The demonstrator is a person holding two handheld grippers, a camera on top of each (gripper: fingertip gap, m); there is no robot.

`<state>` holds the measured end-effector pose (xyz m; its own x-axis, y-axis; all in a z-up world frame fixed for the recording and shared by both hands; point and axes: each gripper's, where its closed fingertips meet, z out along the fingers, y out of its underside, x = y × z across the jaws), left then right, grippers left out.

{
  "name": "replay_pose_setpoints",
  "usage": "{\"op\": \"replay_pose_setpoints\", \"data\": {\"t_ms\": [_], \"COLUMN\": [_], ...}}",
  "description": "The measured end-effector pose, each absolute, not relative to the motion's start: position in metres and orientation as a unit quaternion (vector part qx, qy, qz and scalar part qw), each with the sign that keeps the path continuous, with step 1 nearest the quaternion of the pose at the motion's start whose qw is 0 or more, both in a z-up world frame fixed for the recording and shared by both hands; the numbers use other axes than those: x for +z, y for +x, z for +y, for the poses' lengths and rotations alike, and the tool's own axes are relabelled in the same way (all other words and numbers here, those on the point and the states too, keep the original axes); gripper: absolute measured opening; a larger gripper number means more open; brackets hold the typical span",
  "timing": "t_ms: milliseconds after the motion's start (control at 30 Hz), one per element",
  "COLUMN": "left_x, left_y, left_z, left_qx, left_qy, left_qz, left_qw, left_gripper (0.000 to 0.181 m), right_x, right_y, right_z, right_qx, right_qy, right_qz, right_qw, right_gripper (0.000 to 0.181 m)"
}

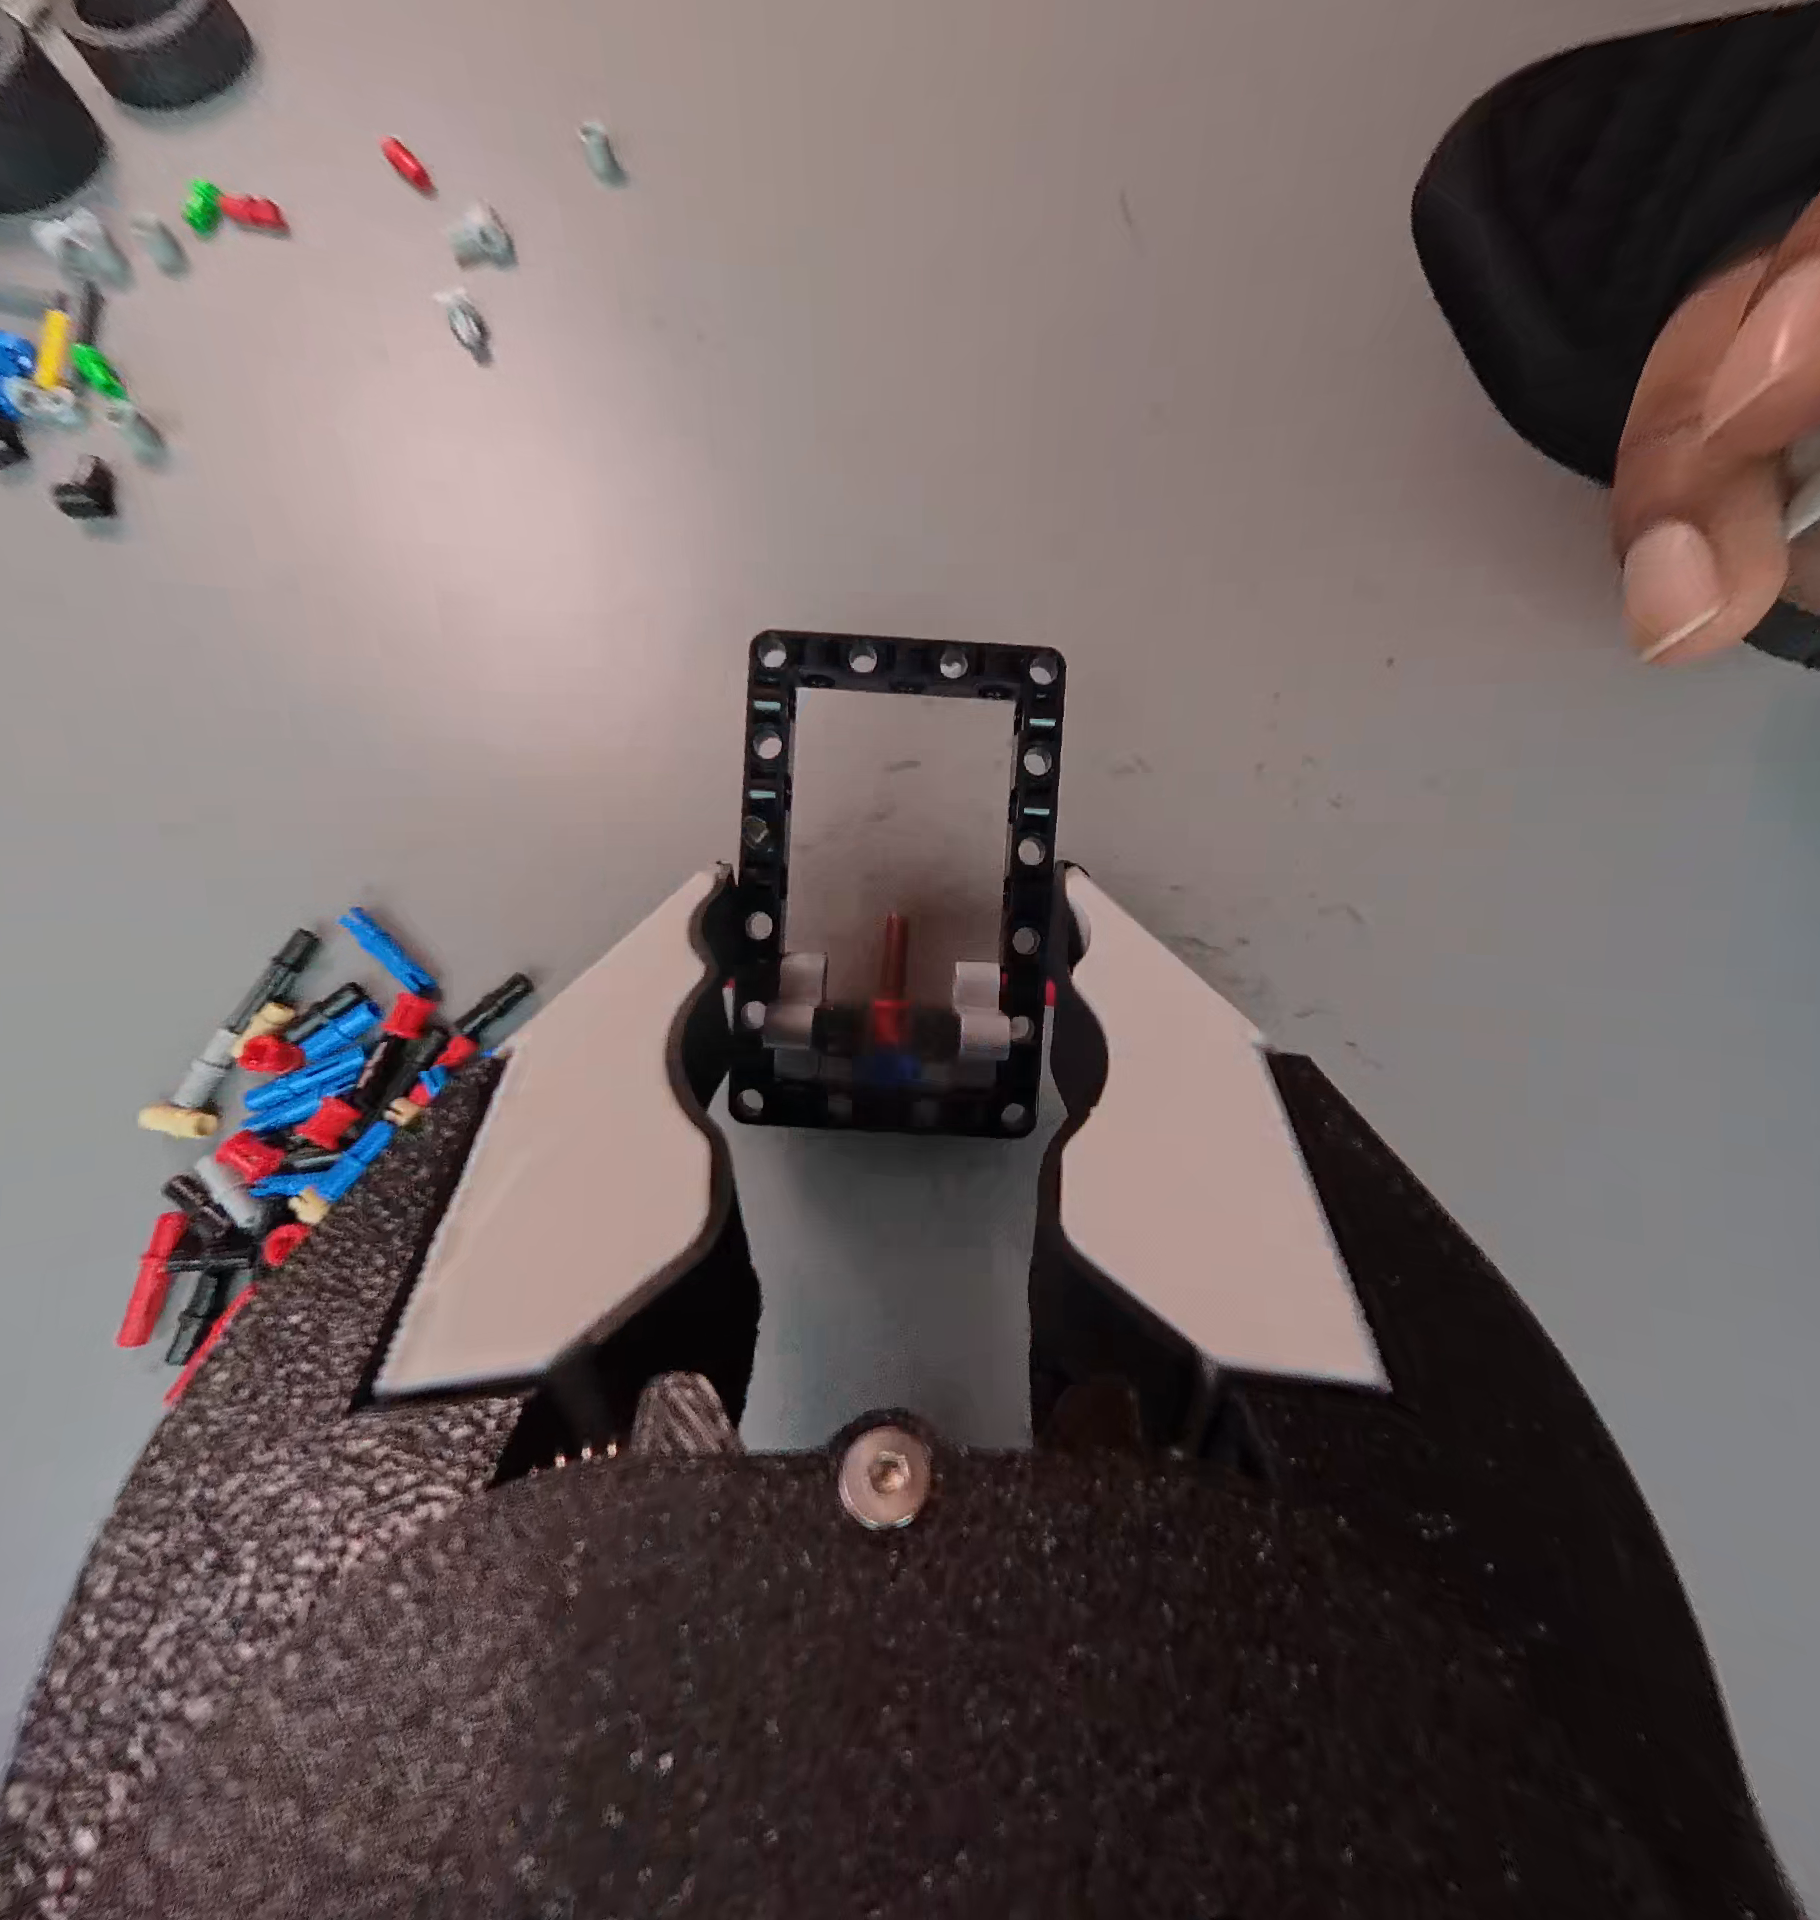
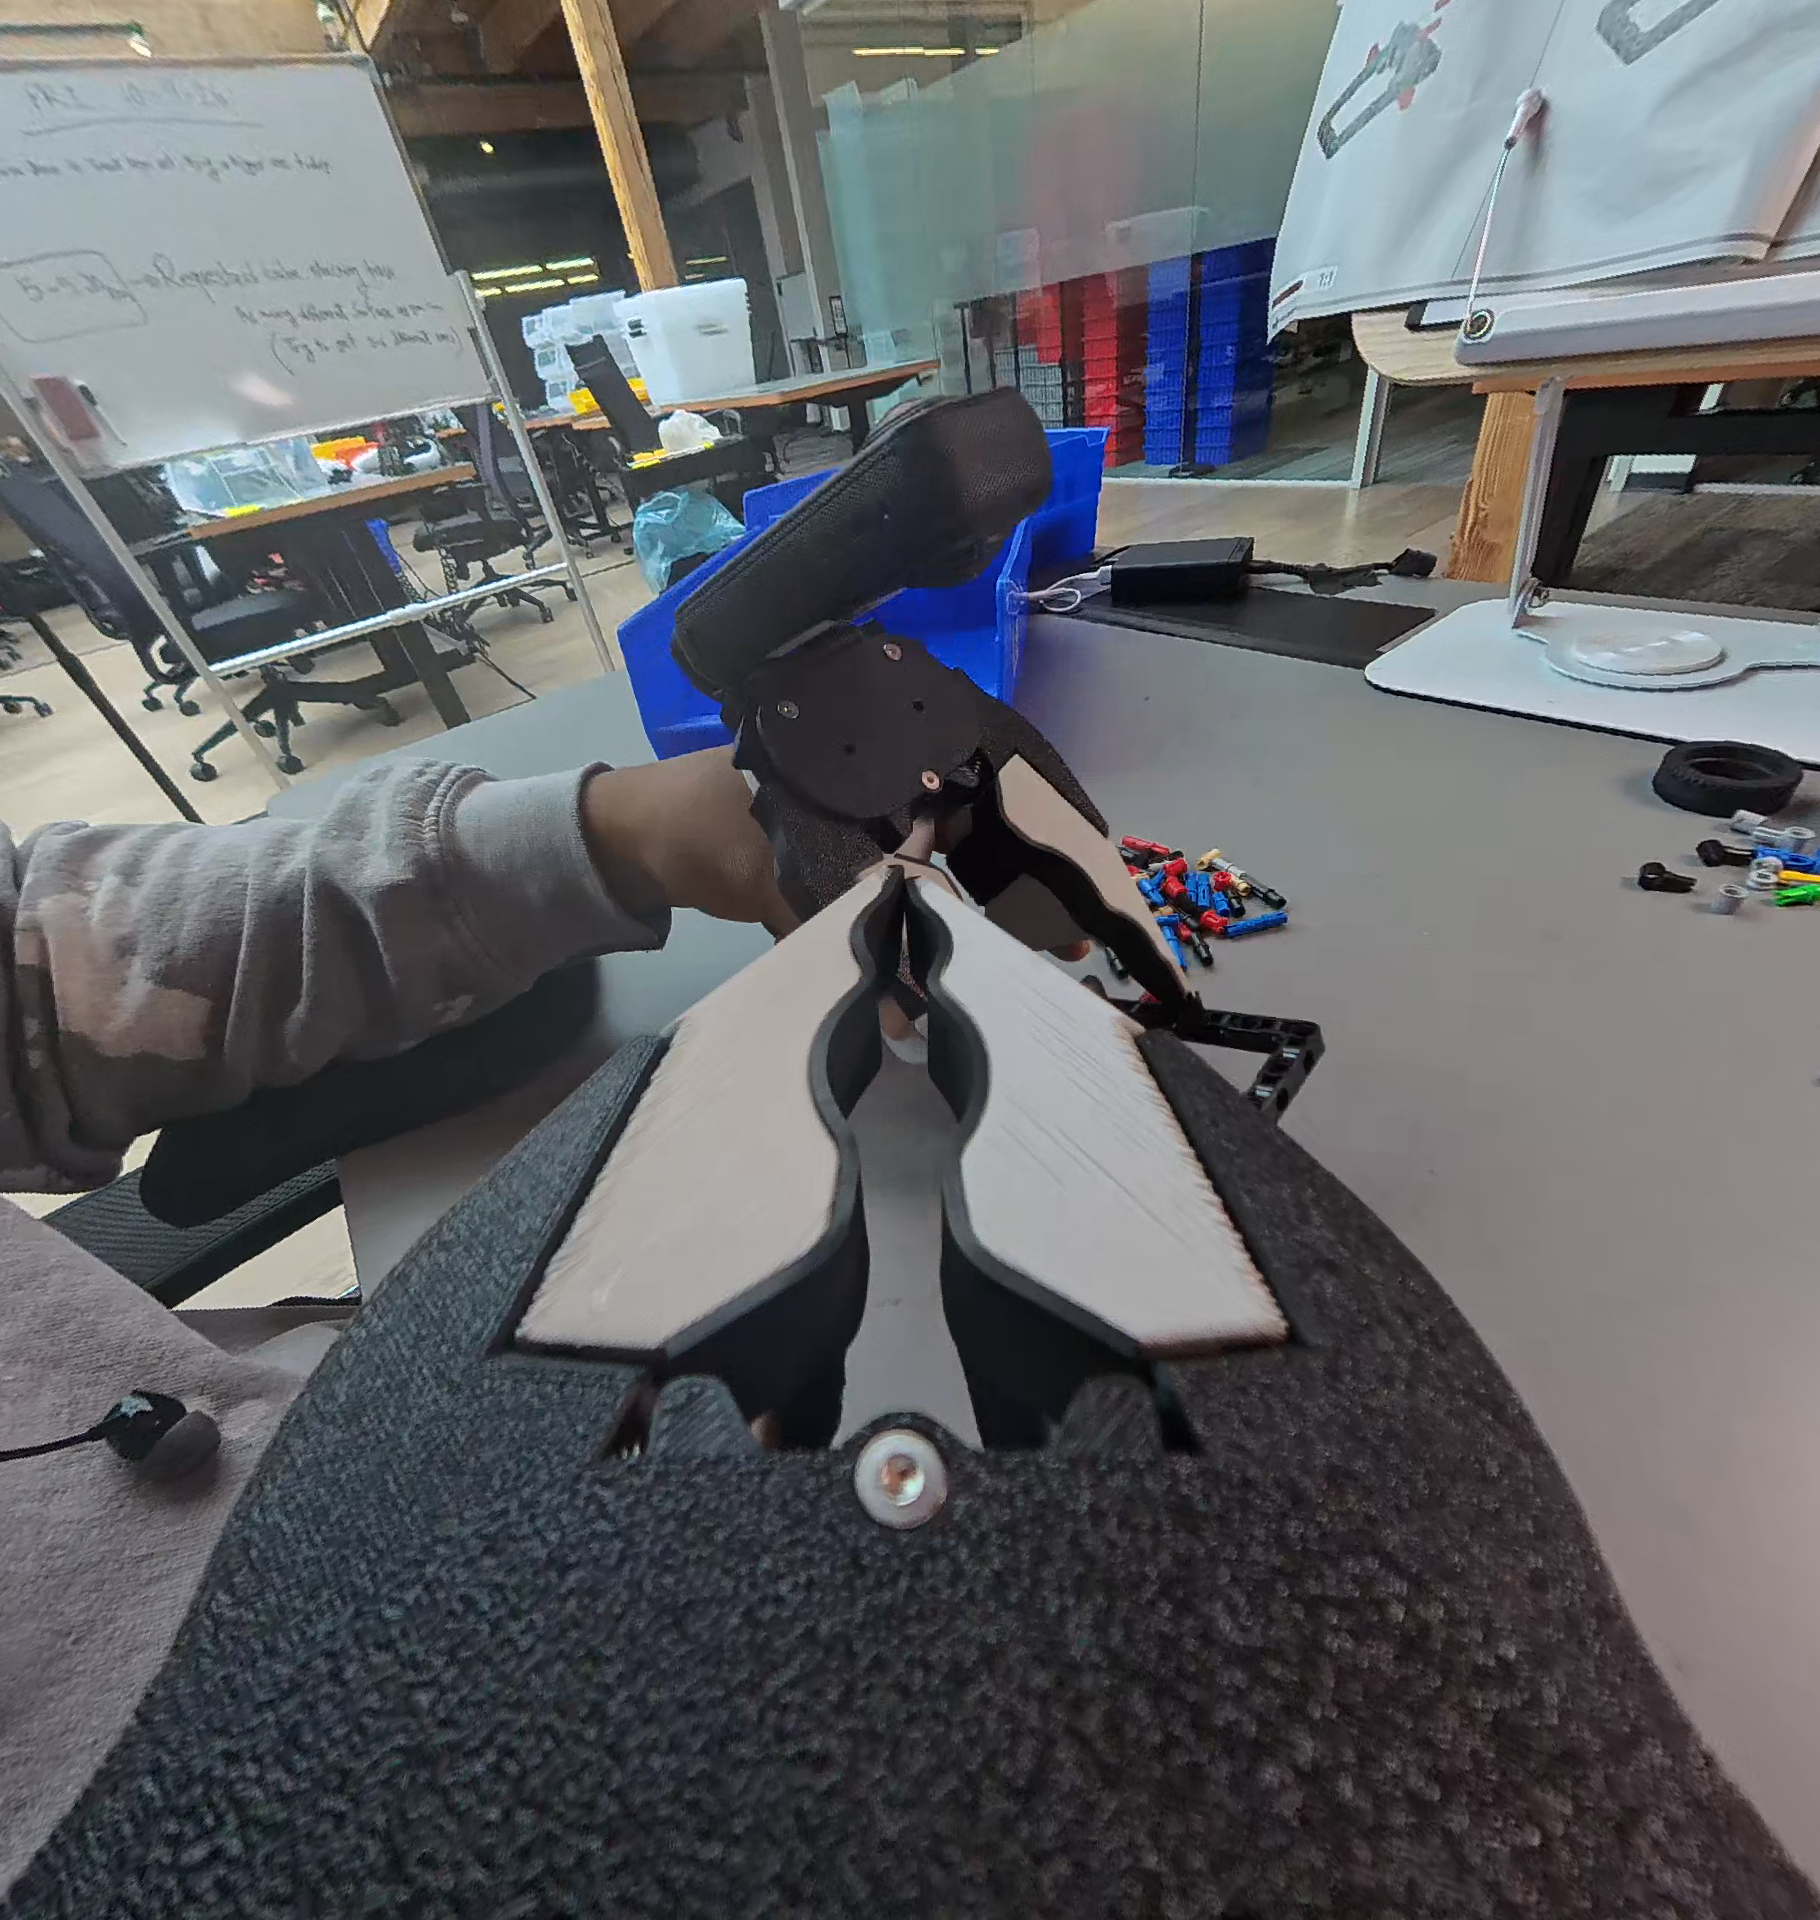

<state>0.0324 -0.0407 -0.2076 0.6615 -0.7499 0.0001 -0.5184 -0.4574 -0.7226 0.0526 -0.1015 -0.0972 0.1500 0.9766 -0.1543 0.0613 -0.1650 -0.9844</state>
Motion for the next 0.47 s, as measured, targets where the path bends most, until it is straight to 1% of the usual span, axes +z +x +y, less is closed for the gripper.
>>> {"op": "replay_pose_setpoints", "data": {"t_ms": [100, 200, 233, 333, 467], "left_x": [-0.218, -0.213, -0.206, -0.167, -0.107], "left_y": [0.034, 0.034, 0.034, 0.032, 0.014], "left_z": [-0.045, -0.043, -0.041, -0.039, -0.056], "left_qx": [-0.16, -0.17, -0.174, -0.189, -0.181], "left_qy": [-0.841, -0.838, -0.834, -0.809, -0.777], "left_qz": [0.388, 0.379, 0.374, 0.354, 0.342], "left_qw": [0.341, 0.355, 0.367, 0.43, 0.496], "left_gripper": [0.06, 0.062, 0.065, 0.068, 0.068], "right_x": [-0.095, -0.087, -0.083, -0.072, -0.065], "right_y": [0.058, 0.07, 0.076, 0.096, 0.121], "right_z": [-0.095, -0.077, -0.069, -0.05, -0.034], "right_qx": [0.486, 0.48, 0.474, 0.449, 0.425], "right_qy": [-0.592, -0.6, -0.603, -0.612, -0.62], "right_qz": [-0.423, -0.391, -0.377, -0.348, -0.331], "right_qw": [0.483, 0.508, 0.519, 0.55, 0.57], "right_gripper": [0.0, 0.0, 0.0, 0.002, 0.004]}}
